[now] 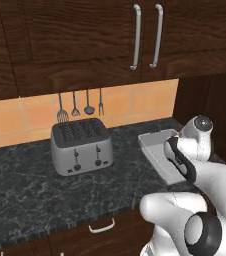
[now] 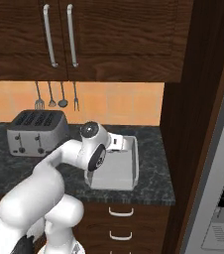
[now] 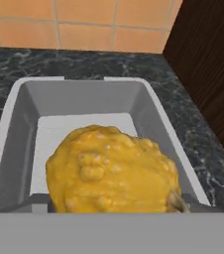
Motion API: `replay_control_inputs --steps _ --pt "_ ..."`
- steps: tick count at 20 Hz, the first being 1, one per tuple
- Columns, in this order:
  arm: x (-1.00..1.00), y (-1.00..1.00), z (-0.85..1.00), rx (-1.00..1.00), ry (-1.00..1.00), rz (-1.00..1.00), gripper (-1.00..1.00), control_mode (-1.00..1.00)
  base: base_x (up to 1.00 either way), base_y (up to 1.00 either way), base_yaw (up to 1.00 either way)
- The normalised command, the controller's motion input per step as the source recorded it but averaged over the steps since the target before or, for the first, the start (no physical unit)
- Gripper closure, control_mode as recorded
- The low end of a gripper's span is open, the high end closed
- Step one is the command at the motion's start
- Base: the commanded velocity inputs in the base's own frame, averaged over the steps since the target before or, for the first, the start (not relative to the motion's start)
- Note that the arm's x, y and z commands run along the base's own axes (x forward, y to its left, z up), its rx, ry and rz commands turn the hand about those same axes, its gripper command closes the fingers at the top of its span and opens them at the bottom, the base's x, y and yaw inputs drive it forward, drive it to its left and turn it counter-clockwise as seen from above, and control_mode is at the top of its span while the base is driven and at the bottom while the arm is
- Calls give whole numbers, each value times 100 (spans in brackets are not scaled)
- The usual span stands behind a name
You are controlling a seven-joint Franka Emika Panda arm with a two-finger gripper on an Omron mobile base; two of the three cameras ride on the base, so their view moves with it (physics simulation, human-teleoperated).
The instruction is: Place one squash and one fish in each tupperware on the nearby counter, to pack two identical lunches.
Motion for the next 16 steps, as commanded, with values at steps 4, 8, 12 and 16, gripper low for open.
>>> replay_control_inputs --steps 4,8,12,16 --pt "78 -4 -16 28 4 -18 100 -100 0 0 0" --pt "36 0 -23 12 18 -7 100 -100 0 0 0" --pt "9 -8 -27 2 17 -5 100 -100 0 0 0" --pt "14 -10 -37 0 1 -2 100 -100 0 0 0"
